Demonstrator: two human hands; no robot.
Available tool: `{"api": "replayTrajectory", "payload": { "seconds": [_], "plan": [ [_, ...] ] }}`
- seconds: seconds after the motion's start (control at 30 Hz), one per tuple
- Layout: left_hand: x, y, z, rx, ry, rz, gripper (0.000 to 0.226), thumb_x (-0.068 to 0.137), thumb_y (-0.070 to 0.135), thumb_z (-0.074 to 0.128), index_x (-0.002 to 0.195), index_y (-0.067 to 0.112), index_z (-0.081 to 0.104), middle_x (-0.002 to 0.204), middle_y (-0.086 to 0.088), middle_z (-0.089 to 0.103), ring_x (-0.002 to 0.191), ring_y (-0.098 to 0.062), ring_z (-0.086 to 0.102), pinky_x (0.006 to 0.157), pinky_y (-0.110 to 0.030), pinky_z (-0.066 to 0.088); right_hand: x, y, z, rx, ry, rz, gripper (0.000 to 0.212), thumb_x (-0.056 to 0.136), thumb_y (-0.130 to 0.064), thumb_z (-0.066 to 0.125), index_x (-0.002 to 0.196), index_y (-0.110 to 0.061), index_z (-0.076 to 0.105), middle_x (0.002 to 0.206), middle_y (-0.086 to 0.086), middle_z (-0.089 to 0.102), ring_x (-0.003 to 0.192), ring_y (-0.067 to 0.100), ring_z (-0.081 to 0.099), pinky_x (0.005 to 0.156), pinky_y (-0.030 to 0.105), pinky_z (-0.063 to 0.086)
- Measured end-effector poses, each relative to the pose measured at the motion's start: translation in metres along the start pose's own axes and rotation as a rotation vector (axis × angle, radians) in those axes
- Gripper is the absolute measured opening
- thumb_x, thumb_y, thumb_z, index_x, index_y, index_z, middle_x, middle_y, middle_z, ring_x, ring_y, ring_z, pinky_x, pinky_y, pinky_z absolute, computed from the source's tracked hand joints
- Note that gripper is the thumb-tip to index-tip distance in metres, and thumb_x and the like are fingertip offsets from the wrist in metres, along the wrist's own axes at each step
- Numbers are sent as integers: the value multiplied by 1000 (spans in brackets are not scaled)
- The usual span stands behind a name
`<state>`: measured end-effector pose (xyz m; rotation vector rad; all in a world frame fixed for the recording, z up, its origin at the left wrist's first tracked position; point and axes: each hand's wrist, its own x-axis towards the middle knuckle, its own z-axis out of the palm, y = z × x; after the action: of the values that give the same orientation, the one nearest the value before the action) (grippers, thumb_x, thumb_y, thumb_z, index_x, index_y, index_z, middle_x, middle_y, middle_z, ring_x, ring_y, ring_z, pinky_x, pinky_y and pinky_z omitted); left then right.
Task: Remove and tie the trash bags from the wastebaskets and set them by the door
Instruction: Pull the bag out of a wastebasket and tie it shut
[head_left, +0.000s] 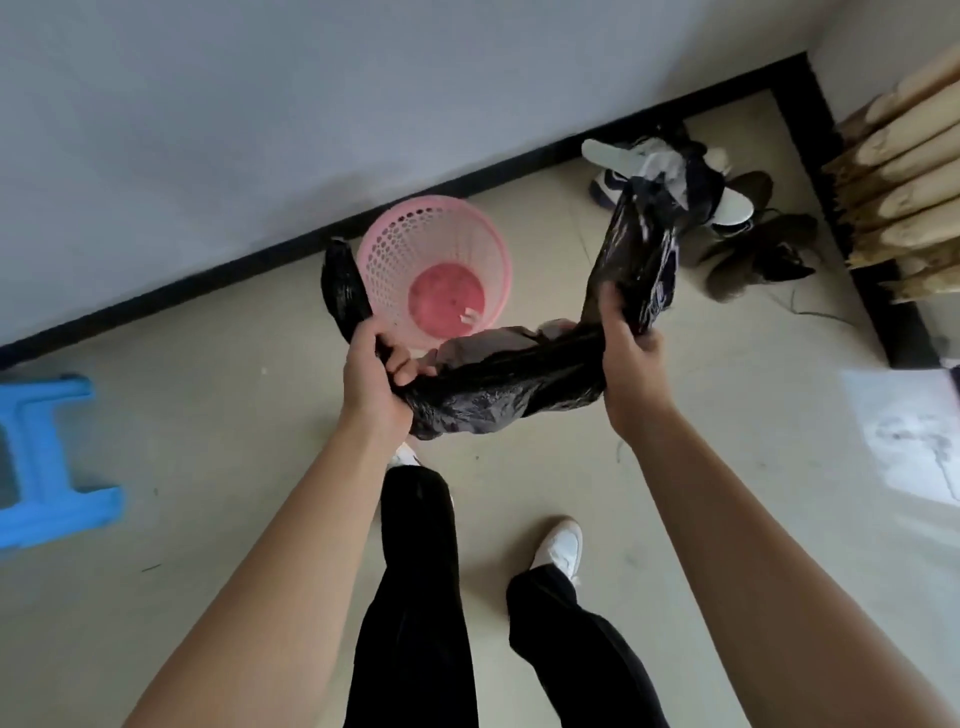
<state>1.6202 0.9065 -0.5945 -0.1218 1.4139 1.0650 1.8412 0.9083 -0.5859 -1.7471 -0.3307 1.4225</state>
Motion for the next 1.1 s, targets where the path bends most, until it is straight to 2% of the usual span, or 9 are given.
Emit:
{"api": "replayTrajectory", "payload": {
  "seconds": [0.17, 0.3, 0.4, 0.5, 0.63, 0.77, 0.9, 1.0, 1.1],
  "plan": [
    [-24, -61, -14, 293, -68, 1, 39, 82, -11, 44, 62, 18, 28, 49, 4, 20, 44, -13, 22, 47, -27, 29, -10, 44, -55, -312, -277, -76, 51, 64, -32, 92, 97, -11, 57, 76, -3, 59, 71, 14, 59, 69, 33, 51],
    [-5, -86, -19, 389, -46, -25, 40, 82, -4, 47, 57, 20, 28, 48, 5, 19, 39, -12, 18, 45, -27, 21, -2, 93, -61, -714, -118, -99, 38, 79, -23, 76, 110, -13, 57, 97, 1, 66, 90, 19, 61, 77, 29, 47],
    [50, -115, -33, 405, -30, -78, 34, 95, 18, 51, 63, 17, 40, 48, 3, 22, 38, -14, 19, 44, -26, 29, 31, 142, -66, -807, -69, -47, 9, 88, -15, 59, 97, -13, 63, 88, 5, 63, 87, 26, 59, 60, 28, 37],
    [112, -148, -54, 534, -51, -125, 32, 105, 34, 42, 84, 12, 53, 48, 2, 24, 35, -13, 22, 45, -27, 36, 68, 192, -69, -958, -35, -13, 15, 91, -18, 53, 92, -8, 64, 81, 9, 57, 78, 29, 53, 56, 31, 33],
    [169, -195, -98, 870, -131, -66, 8, 94, 13, 59, 97, 14, 52, 60, 3, 38, 42, -10, 34, 51, -31, 38, 103, 266, -62, -1134, -143, -35, 13, 89, -21, 52, 81, -11, 54, 81, 15, 60, 78, 35, 58, 63, 36, 42],
    [194, -214, -122, 1058, -377, -102, 52, 71, 14, 77, 116, 17, 50, 70, 16, 56, 67, -5, 56, 62, -26, 43, 121, 309, -51, -1191, -214, -58, 21, 92, -26, 50, 92, -7, 60, 97, 23, 64, 91, 40, 59, 69, 36, 42],
    [197, -218, -125, 899, -585, -187, 26, 80, 24, 74, 98, 16, 57, 58, 17, 54, 48, -4, 39, 61, -28, 39, 124, 326, -40, -1300, -384, -114, 24, 93, -30, 50, 86, -8, 55, 101, 23, 64, 95, 40, 61, 79, 43, 50],
    [197, -218, -117, 740, -534, -212, 12, 98, 29, 60, 94, 17, 60, 46, 13, 42, 45, -10, 28, 61, -32, 35, 120, 328, -36, -1403, -532, -137, 27, 97, -35, 47, 81, -13, 43, 89, 19, 60, 91, 38, 62, 73, 39, 47],
    [199, -218, -106, 624, -379, -214, 34, 104, 24, 47, 73, 16, 56, 42, 8, 35, 53, -18, 27, 58, -32, 35, 116, 333, -42, -1396, -533, -128, 33, 97, -44, 47, 82, -15, 42, 87, 13, 60, 89, 34, 61, 72, 37, 43]
  ]
}}
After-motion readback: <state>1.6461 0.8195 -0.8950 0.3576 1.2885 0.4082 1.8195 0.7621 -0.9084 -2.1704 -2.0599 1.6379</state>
